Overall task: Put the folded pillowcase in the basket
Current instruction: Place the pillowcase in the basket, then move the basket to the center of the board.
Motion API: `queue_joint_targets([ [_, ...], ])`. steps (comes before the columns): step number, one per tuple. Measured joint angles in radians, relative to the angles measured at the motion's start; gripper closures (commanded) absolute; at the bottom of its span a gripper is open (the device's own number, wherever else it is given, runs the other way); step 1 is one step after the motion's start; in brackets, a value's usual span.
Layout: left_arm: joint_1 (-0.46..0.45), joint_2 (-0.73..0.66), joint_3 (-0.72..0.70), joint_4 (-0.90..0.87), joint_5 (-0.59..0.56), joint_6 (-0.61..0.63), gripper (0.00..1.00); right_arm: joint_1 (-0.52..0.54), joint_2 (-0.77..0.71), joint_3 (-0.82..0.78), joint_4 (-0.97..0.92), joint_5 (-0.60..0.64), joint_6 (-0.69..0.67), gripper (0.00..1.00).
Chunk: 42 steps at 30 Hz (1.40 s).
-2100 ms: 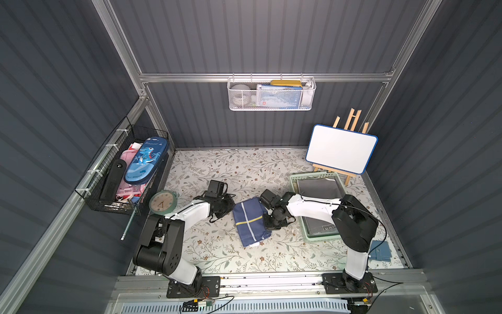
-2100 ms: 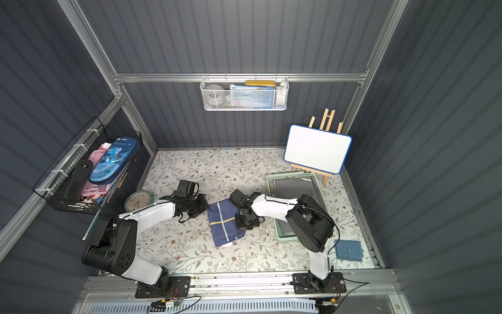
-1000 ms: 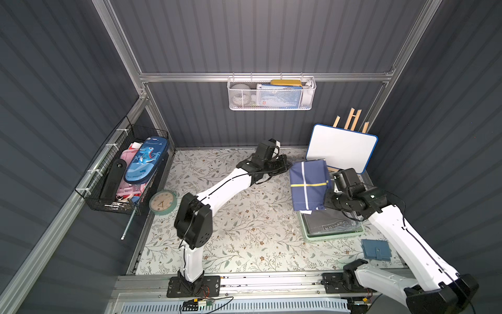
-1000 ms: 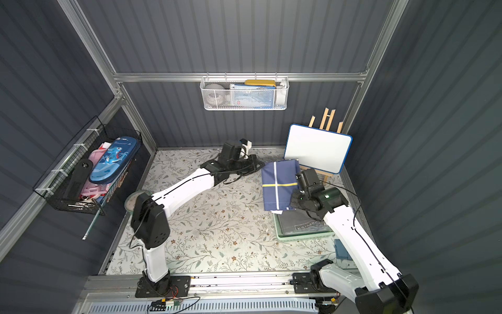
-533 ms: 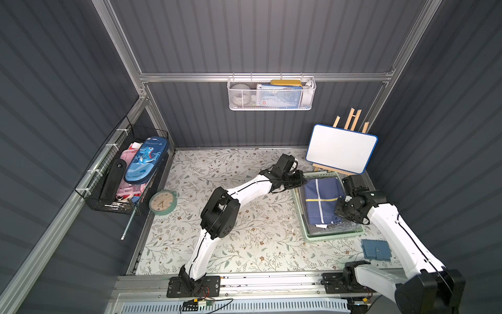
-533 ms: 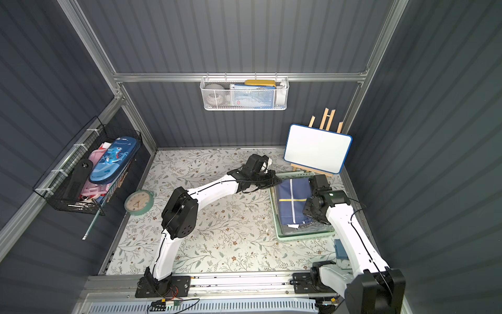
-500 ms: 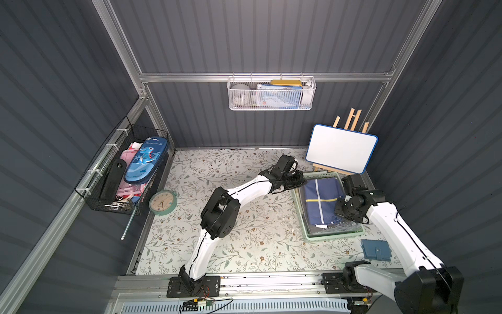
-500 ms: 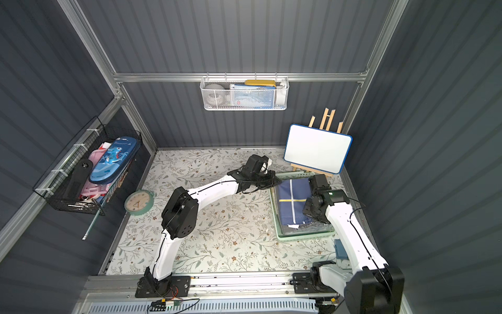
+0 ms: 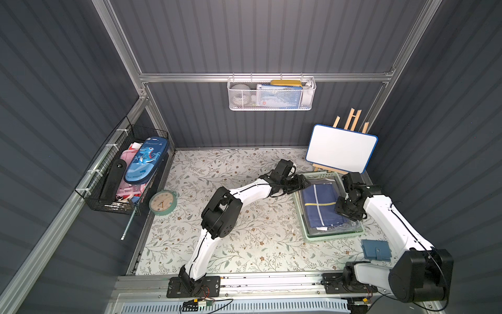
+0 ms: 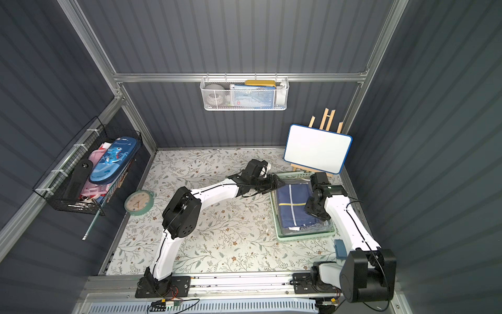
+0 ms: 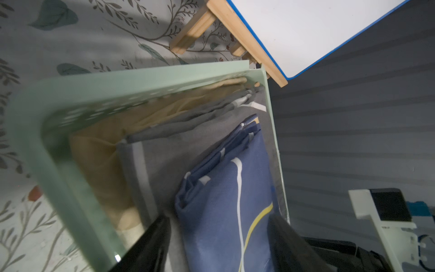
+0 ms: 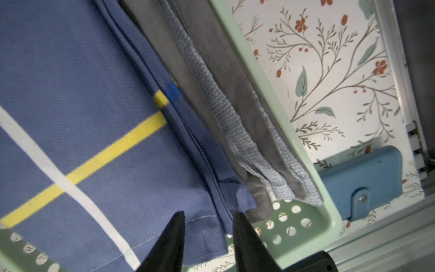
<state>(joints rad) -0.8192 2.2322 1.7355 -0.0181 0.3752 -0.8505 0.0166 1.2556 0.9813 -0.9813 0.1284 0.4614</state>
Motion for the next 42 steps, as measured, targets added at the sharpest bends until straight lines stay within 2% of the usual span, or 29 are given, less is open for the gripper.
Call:
queue_joint_targets([
  [6,-0.012,-0.032,0.013,0.010,-0.016,0.010,0.01,0.000,-0.098,0.001,-0.001,-0.006,0.001,0.56],
  [12,-0.027,-0.171,-0.067,-0.065,-0.115,0.044,0.00,0.000,-0.277,0.011,0.003,-0.048,0.013,0.53],
  [16,-0.033,-0.221,-0.085,-0.135,-0.171,0.074,0.04,0.000,-0.311,0.025,0.006,-0.069,0.015,0.52],
  [18,-0.041,-0.216,-0.094,-0.161,-0.183,0.091,0.09,0.000,-0.303,0.029,0.008,-0.079,0.015,0.52],
  [20,-0.063,-0.194,-0.104,-0.198,-0.196,0.109,0.20,0.000,-0.293,0.030,0.009,-0.085,0.015,0.52],
  [25,-0.133,-0.154,-0.164,-0.257,-0.211,0.124,0.39,0.000,-0.300,0.031,0.010,-0.097,0.013,0.52],
  [29,-0.152,-0.154,-0.195,-0.284,-0.213,0.113,0.79,0.000,-0.320,0.032,0.009,-0.103,0.012,0.52],
  [31,-0.150,-0.156,-0.194,-0.281,-0.217,0.098,0.91,0.000,-0.325,0.032,0.009,-0.106,0.012,0.52],
  [33,-0.149,-0.163,-0.193,-0.290,-0.235,0.067,0.98,0.000,-0.327,0.032,0.009,-0.110,0.012,0.52],
  [37,-0.142,-0.167,-0.179,-0.343,-0.260,0.068,0.98,0.000,-0.327,0.032,0.010,-0.115,0.012,0.52],
  [42,-0.148,-0.194,-0.172,-0.439,-0.344,0.085,1.00,0.000,-0.326,0.032,0.014,-0.126,0.008,0.52],
])
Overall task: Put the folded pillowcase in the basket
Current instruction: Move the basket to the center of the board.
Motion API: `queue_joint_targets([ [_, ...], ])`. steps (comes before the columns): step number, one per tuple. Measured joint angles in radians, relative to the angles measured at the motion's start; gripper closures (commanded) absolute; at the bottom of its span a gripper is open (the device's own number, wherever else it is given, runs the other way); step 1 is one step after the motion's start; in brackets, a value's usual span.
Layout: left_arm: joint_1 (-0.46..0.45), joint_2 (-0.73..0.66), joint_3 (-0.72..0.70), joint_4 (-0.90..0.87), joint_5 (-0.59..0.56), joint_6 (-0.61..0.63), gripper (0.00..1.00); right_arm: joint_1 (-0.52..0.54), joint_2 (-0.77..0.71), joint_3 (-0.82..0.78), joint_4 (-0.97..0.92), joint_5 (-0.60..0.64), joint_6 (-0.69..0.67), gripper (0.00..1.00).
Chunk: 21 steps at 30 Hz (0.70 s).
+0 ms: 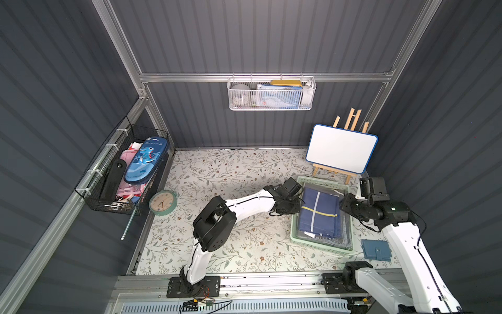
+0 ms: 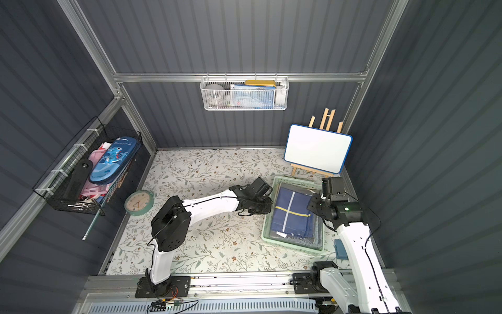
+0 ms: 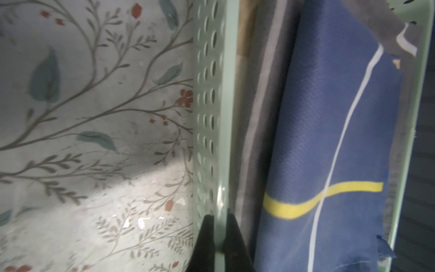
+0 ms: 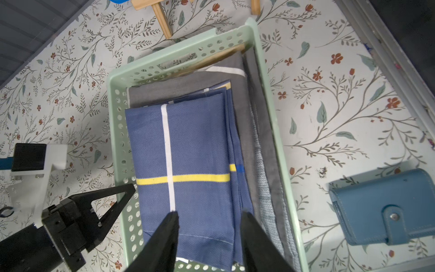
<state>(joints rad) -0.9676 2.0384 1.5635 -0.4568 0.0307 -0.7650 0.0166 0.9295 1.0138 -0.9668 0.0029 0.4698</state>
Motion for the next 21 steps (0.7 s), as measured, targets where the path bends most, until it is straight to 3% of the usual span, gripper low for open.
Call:
queue_joint_targets([
  [5,0.055,-0.094,-0.087,-0.063,-0.072,0.018,1.00,0.000,0.000,0.000,0.018,-0.011,0.000,0.52],
  [12,0.218,-0.274,-0.320,-0.089,-0.132,0.038,1.00,0.000,0.000,0.000,0.032,-0.026,0.000,0.52],
  [21,0.280,-0.334,-0.384,-0.087,-0.186,0.077,1.00,0.000,0.000,-0.012,0.039,-0.034,0.002,0.52],
])
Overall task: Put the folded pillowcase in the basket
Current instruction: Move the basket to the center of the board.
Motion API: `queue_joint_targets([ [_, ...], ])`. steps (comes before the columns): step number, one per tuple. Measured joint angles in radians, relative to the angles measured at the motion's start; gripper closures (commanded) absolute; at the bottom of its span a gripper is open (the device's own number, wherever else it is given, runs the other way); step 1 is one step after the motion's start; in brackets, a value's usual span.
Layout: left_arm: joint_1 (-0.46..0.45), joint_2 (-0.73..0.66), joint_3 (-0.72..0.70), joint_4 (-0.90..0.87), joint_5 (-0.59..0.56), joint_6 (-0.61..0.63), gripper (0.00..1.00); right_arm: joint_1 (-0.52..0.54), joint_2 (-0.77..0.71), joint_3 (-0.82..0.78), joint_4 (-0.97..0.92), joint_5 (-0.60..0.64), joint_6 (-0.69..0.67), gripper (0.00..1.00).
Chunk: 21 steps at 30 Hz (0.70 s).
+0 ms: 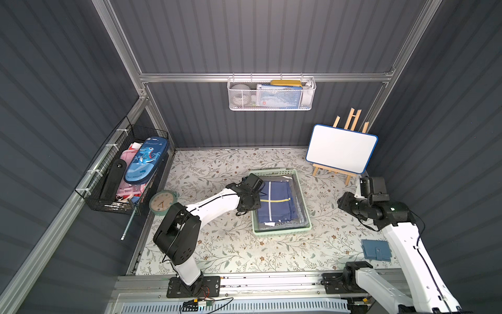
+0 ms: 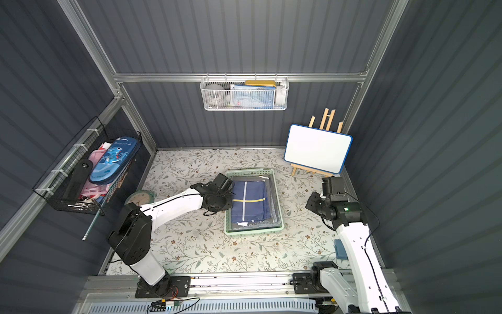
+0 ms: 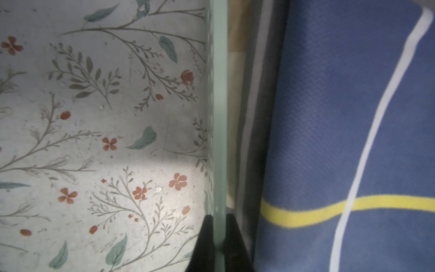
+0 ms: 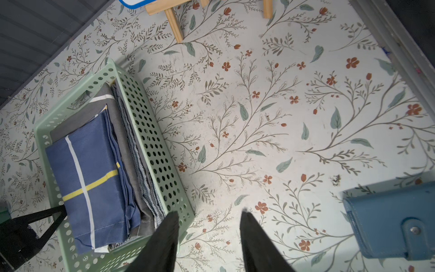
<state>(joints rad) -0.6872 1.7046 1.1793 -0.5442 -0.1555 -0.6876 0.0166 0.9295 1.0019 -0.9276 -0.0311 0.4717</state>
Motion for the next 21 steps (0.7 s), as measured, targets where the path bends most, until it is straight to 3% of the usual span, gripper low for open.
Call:
queue_joint_targets([
  [7,0.101,0.022,0.025,-0.014,-0.016,0.119,1.00,0.000,0.000,-0.001,0.000,-0.007,0.002,0.52],
  [9,0.115,0.029,0.033,-0.014,-0.024,0.138,0.95,0.000,0.000,-0.001,0.000,-0.007,0.002,0.52],
  [12,0.124,0.034,0.039,-0.014,-0.047,0.160,0.65,0.000,0.000,-0.001,0.000,-0.011,0.003,0.50],
  [14,0.124,0.035,0.044,-0.014,-0.064,0.171,0.44,0.000,0.000,-0.002,0.000,-0.014,0.008,0.37],
  [17,0.124,0.035,0.058,-0.021,-0.099,0.168,0.02,0.000,0.000,-0.002,0.004,-0.022,0.010,0.29],
  [18,0.124,0.032,0.064,-0.031,-0.117,0.164,0.00,0.000,0.001,-0.002,0.008,-0.024,0.013,0.24],
  [19,0.124,0.027,0.073,-0.042,-0.134,0.159,0.00,0.000,0.002,-0.002,0.016,-0.026,0.021,0.03],
  [21,0.124,0.005,0.095,-0.066,-0.164,0.156,0.00,0.000,0.009,-0.002,0.037,-0.032,0.025,0.01],
])
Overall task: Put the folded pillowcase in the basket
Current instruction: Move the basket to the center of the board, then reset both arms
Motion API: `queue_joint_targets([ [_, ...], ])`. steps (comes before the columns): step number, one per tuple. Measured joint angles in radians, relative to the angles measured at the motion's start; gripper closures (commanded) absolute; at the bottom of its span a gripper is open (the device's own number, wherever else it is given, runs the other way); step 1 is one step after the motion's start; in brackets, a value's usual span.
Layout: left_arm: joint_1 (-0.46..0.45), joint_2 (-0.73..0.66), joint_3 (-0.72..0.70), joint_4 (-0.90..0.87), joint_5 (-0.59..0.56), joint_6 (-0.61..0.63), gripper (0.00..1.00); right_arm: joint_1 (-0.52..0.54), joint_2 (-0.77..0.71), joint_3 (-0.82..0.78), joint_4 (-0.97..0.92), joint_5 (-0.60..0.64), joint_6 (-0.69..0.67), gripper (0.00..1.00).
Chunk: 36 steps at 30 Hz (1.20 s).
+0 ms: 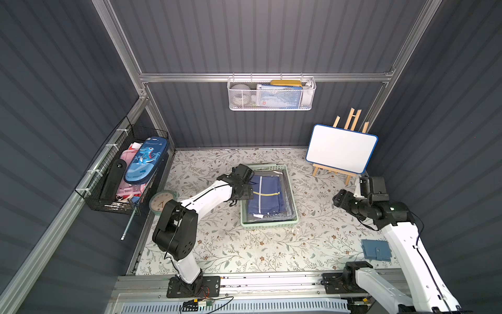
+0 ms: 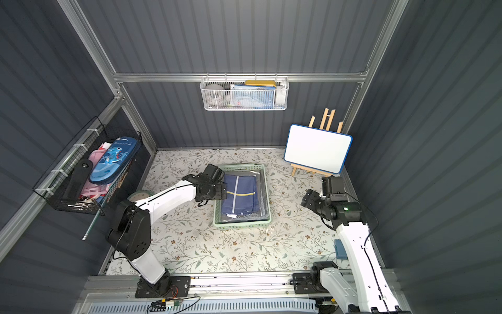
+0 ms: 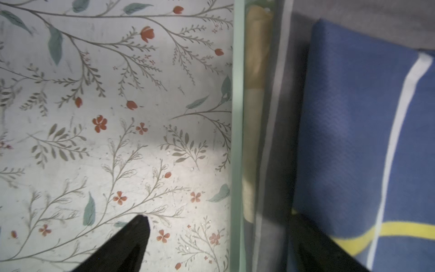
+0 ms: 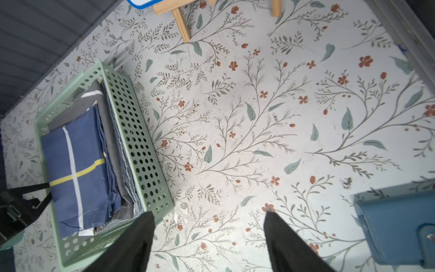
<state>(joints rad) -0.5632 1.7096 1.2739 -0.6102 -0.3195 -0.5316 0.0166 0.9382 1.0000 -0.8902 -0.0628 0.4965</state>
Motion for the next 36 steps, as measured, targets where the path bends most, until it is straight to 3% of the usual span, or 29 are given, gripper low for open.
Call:
queue_joint_targets([
  [5,-0.009,-0.163,0.040,-0.005,-0.106,0.000,0.00,0.000,0.052,0.023,0.068,0.006,-0.001,0.01],
  [9,-0.019,-0.362,0.026,0.054,-0.305,-0.054,0.01,0.001,0.068,0.041,0.183,0.066,0.002,0.01],
  [11,-0.018,-0.460,-0.034,0.148,-0.374,-0.039,0.00,0.000,0.056,0.029,0.265,0.092,-0.020,0.01],
  [15,-0.015,-0.655,-0.275,0.457,-0.380,0.158,0.01,0.000,-0.002,-0.093,0.473,0.137,-0.135,0.01],
  [19,-0.010,-0.717,-0.495,0.721,-0.396,0.305,0.01,0.000,-0.026,-0.309,0.689,0.187,-0.264,0.01],
  [23,0.035,-0.704,-0.698,1.029,-0.413,0.424,0.01,-0.001,0.054,-0.526,0.975,0.270,-0.324,0.01],
  [26,0.125,-0.626,-0.800,1.249,-0.412,0.470,0.00,-0.001,0.221,-0.626,1.211,0.328,-0.350,0.01],
  [31,0.315,-0.385,-0.827,1.597,-0.343,0.509,0.00,-0.001,0.444,-0.669,1.508,0.349,-0.375,0.01],
  [36,0.350,-0.105,-0.827,1.896,-0.280,0.549,0.01,-0.001,0.551,-0.673,1.751,0.343,-0.391,0.01],
])
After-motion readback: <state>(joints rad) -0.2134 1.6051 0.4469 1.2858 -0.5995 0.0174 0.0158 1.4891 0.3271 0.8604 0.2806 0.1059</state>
